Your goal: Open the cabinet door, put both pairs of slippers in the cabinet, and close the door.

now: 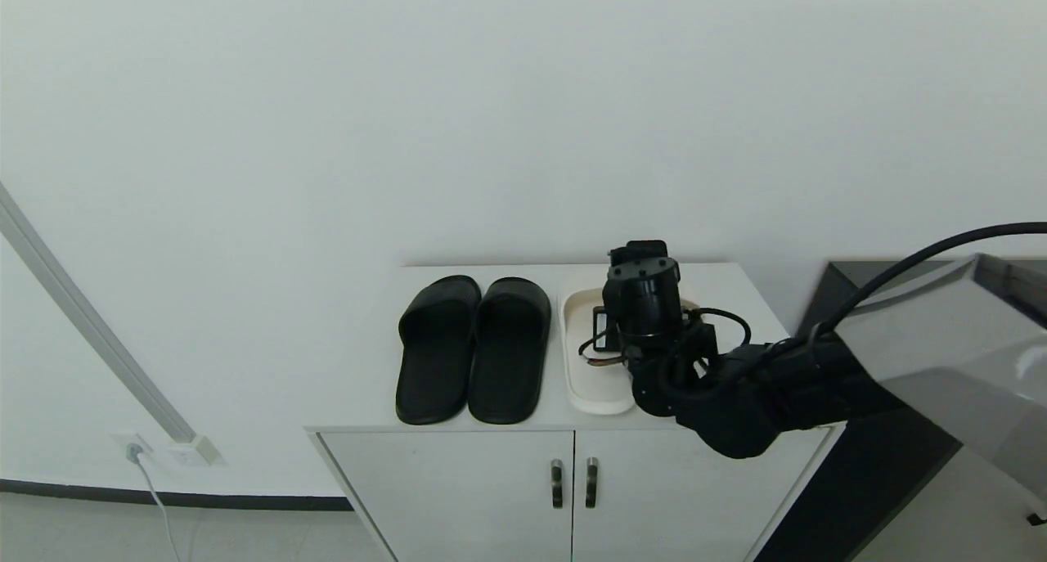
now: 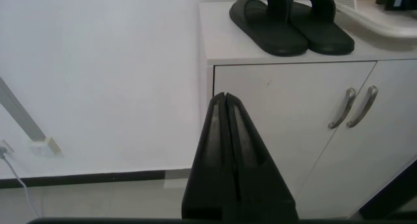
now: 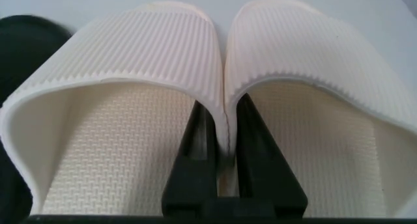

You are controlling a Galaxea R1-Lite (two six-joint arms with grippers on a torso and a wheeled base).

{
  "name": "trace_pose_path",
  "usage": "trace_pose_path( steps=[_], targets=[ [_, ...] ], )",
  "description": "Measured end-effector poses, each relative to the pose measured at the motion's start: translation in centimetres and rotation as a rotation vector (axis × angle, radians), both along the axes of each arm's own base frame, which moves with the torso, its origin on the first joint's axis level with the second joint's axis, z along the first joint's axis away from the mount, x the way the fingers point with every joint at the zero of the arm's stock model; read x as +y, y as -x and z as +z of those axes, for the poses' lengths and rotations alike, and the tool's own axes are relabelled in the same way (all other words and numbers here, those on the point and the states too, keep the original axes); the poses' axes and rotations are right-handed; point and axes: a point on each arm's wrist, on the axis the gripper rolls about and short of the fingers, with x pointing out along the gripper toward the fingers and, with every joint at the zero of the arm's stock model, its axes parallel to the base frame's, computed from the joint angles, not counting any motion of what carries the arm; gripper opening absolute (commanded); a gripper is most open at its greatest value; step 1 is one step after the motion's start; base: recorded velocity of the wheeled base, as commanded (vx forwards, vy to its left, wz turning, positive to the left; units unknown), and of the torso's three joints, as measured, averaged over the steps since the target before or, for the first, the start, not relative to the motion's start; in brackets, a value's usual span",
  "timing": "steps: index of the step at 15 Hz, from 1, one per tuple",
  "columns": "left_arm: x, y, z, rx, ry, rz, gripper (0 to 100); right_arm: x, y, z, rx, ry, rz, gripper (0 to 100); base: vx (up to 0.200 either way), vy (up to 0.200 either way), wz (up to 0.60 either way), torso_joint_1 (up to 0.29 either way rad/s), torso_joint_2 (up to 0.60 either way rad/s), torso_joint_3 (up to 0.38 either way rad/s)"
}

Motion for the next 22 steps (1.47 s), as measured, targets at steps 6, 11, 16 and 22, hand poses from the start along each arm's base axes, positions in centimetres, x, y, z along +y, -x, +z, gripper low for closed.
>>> trace_pose_path(
  steps=[6,11,16,22],
  targets=[
    [0.0,0.0,0.0,0.0,0.004,0.001,0,-6.2,8.1,3.9,0.017,-0.002,0.524,0,0.0,0.0,0.0,0.0,0.0,0.0],
    [0.0,0.0,0.0,0.0,0.0,0.0,0,-13.2,15.2,5.3,0.202,-0.025,0.952,0,0.0,0.0,0.0,0.0,0.0,0.0],
    [0.0,0.0,0.0,0.0,0.002,0.0,0,-15.2,17.3,6.4,0.141,-0.031,1.004,0,-0.08,0.0,0.0,0.001,0.0,0.0],
    [0.0,0.0,0.0,-0.001,0.002,0.0,0,-15.3,17.7,6.1,0.152,-0.028,1.016,0,-0.1,0.0,0.0,0.002,0.0,0.0]
  ],
)
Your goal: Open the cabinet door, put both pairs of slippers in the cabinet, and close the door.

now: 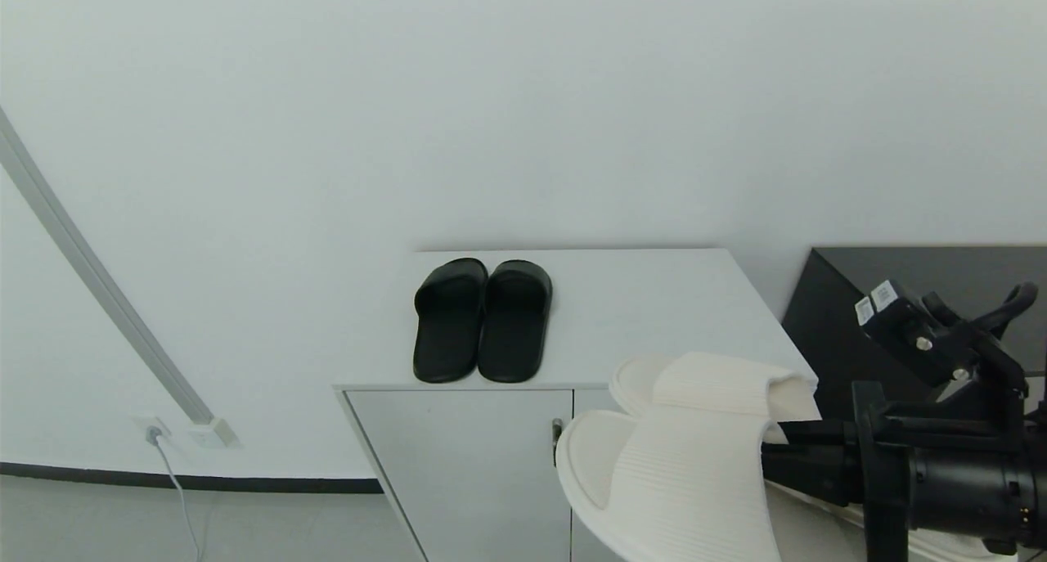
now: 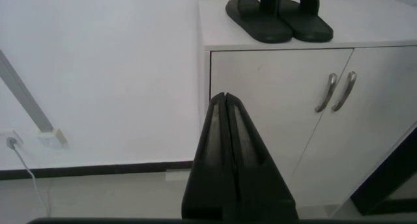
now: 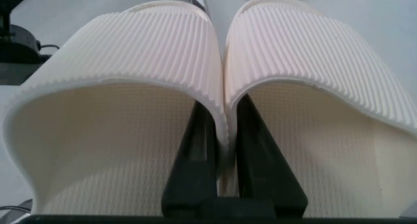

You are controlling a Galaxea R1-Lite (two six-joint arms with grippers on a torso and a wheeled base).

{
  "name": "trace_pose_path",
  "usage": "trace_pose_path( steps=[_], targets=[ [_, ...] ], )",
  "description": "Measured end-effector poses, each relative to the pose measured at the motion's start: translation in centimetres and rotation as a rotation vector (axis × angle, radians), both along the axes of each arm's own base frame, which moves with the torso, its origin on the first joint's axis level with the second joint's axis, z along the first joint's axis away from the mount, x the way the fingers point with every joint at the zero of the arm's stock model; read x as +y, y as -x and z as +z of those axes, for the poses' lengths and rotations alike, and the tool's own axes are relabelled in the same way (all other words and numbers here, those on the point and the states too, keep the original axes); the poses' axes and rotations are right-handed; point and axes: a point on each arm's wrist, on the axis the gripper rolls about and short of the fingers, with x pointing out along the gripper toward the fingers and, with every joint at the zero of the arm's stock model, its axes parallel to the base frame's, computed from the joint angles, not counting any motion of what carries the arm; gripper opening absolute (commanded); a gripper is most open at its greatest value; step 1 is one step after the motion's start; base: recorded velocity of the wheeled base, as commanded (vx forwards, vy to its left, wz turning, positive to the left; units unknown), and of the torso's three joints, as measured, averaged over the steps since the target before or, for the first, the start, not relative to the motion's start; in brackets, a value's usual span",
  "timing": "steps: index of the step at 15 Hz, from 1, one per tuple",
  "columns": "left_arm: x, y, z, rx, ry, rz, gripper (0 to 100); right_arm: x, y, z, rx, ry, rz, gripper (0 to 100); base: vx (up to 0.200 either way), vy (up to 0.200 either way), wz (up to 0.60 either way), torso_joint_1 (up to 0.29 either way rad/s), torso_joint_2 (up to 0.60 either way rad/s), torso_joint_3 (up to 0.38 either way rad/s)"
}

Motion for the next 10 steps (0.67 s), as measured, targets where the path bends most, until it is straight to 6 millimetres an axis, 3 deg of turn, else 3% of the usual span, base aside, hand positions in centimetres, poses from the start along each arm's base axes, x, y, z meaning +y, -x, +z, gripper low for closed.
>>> trace_pose_path(
  steps=[10],
  targets=[
    [0.0,0.0,0.0,0.0,-0.001,0.0,0,0.15,0.33,-0.34,0.002,0.01,0.017,0,0.0,0.0,0.0,-0.011,0.03,0.013]
  ],
)
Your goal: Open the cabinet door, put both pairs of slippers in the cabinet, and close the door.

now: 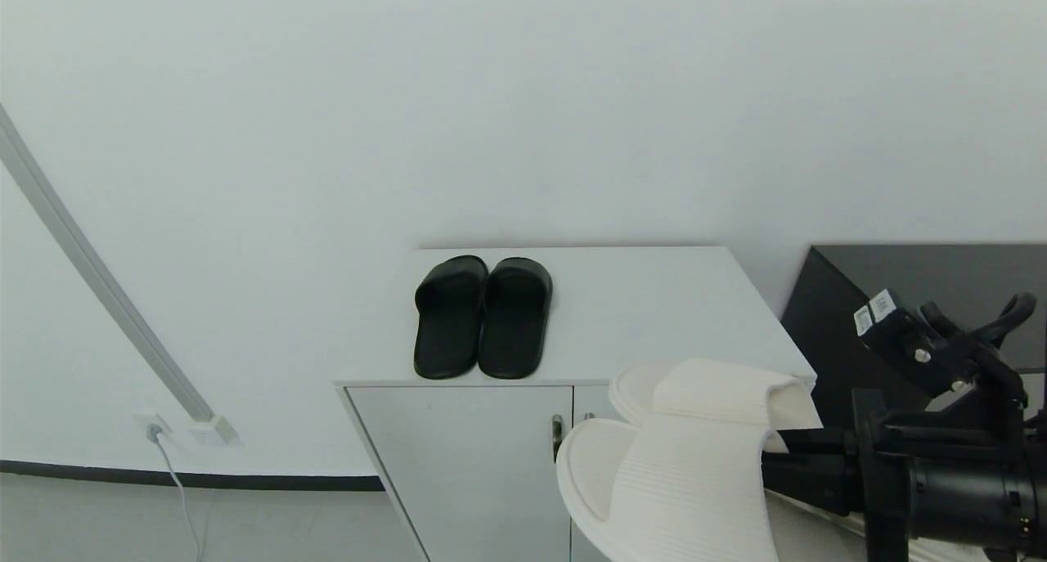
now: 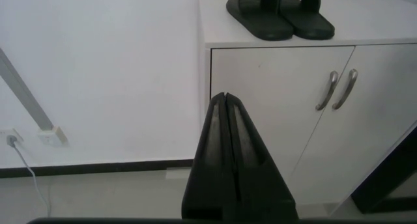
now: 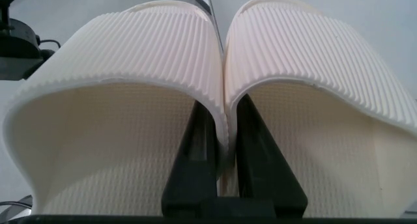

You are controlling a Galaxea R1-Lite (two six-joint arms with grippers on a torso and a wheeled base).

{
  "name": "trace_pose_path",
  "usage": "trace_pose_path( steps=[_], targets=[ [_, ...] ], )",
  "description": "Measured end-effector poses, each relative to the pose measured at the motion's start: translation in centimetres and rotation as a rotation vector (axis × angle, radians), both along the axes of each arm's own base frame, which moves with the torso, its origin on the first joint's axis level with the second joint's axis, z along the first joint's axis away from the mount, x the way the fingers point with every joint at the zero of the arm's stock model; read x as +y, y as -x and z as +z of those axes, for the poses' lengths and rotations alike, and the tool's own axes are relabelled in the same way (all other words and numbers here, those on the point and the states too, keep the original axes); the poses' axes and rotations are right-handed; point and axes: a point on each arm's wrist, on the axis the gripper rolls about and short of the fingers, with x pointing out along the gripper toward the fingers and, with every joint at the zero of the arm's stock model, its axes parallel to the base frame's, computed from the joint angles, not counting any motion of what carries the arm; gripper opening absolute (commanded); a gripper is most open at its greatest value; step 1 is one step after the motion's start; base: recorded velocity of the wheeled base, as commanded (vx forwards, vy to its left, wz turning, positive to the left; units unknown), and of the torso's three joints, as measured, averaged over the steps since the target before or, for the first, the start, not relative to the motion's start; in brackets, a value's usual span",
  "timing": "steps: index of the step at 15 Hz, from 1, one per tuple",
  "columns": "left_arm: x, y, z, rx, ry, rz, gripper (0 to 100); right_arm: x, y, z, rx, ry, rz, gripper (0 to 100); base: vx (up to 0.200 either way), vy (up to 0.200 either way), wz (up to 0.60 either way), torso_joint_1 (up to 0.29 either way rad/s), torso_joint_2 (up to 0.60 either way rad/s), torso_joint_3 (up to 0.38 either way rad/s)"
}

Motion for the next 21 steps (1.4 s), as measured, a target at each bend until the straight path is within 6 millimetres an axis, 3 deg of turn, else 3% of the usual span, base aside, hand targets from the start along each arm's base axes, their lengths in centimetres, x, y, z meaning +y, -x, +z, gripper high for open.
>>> trace_pose_path(
  steps=[2,3,21],
  targets=[
    [0.0,0.0,-0.01,0.001,0.002,0.0,0,0.02,0.06,-0.1,-0.007,0.009,0.007,0,0.0,0.0,0.0,-0.154,0.36,0.198],
    [0.0,0.0,-0.02,0.002,0.003,0.001,100,0.02,0.06,-0.14,-0.007,0.011,0.008,0,0.0,0.0,0.0,-0.173,0.42,0.232],
    [0.0,0.0,-0.02,0.002,0.0,0.0,100,-0.01,0.31,-0.83,-0.013,0.041,0.028,0,0.0,0.0,0.0,-0.202,0.52,0.317]
  ],
)
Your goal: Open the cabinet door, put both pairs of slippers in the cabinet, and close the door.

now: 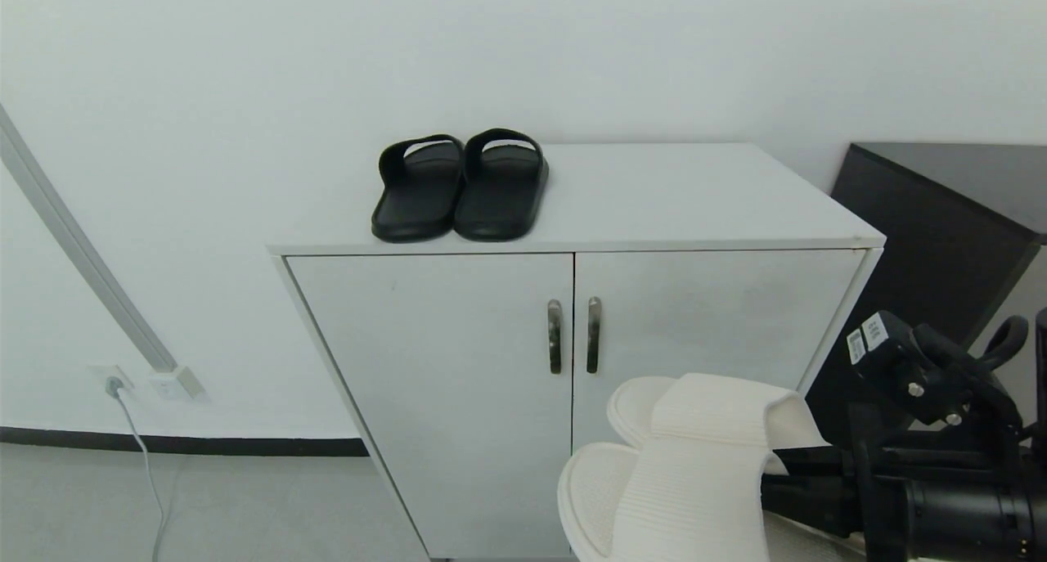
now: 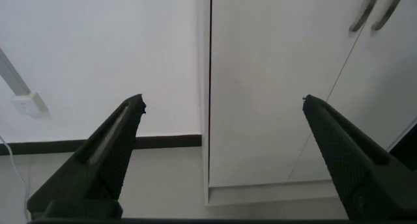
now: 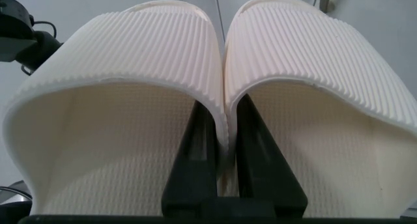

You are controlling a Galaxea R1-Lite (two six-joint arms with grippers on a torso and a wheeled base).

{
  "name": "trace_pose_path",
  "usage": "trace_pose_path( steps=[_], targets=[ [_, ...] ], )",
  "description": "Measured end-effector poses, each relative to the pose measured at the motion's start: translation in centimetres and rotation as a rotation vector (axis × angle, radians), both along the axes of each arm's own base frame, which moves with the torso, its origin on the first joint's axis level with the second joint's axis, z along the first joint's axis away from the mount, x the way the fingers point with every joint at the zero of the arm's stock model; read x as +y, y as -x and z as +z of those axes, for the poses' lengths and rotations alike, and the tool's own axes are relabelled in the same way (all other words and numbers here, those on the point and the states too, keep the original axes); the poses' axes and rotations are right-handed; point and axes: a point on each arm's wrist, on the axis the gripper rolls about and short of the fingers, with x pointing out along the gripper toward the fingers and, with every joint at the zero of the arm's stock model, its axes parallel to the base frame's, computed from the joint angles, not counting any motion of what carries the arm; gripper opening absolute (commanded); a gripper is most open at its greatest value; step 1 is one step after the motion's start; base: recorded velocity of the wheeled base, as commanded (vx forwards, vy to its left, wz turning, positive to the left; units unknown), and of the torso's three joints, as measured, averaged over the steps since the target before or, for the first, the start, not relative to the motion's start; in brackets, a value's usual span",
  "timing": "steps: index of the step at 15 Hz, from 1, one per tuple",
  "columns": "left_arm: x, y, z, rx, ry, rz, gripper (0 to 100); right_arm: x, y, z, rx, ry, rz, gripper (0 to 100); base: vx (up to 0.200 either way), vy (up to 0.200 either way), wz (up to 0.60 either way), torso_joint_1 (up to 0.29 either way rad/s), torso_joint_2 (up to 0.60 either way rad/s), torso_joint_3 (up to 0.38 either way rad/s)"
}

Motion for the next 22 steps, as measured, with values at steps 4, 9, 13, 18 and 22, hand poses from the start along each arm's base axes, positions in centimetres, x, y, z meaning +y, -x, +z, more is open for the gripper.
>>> trace_pose_path(
  steps=[4,9,13,18,22],
  targets=[
    [0.0,0.0,0.0,0.0,-0.001,-0.002,100,0.05,-0.01,-0.1,0.003,0.003,0.002,0,0.0,0.0,0.0,-0.12,0.46,0.337],
    [0.0,0.0,0.0,0.0,-0.012,-0.002,100,0.07,0.0,-0.35,0.009,0.009,0.003,0,0.0,0.0,0.0,-0.078,0.45,0.374],
    [0.0,-0.08,0.04,0.01,-0.036,-0.002,100,0.11,0.11,-0.53,0.015,0.013,0.008,0,0.0,0.0,0.0,-0.015,0.35,0.342],
    [0.0,-0.4,0.31,0.045,-0.127,-0.008,100,0.16,0.2,-0.6,0.015,0.013,0.013,0,0.0,0.0,0.0,0.002,0.04,0.03],
    [-0.01,-0.4,0.36,0.044,-0.126,-0.001,100,0.11,0.22,-0.7,0.017,0.016,0.012,0,0.0,0.0,0.0,0.0,0.0,0.0]
  ],
)
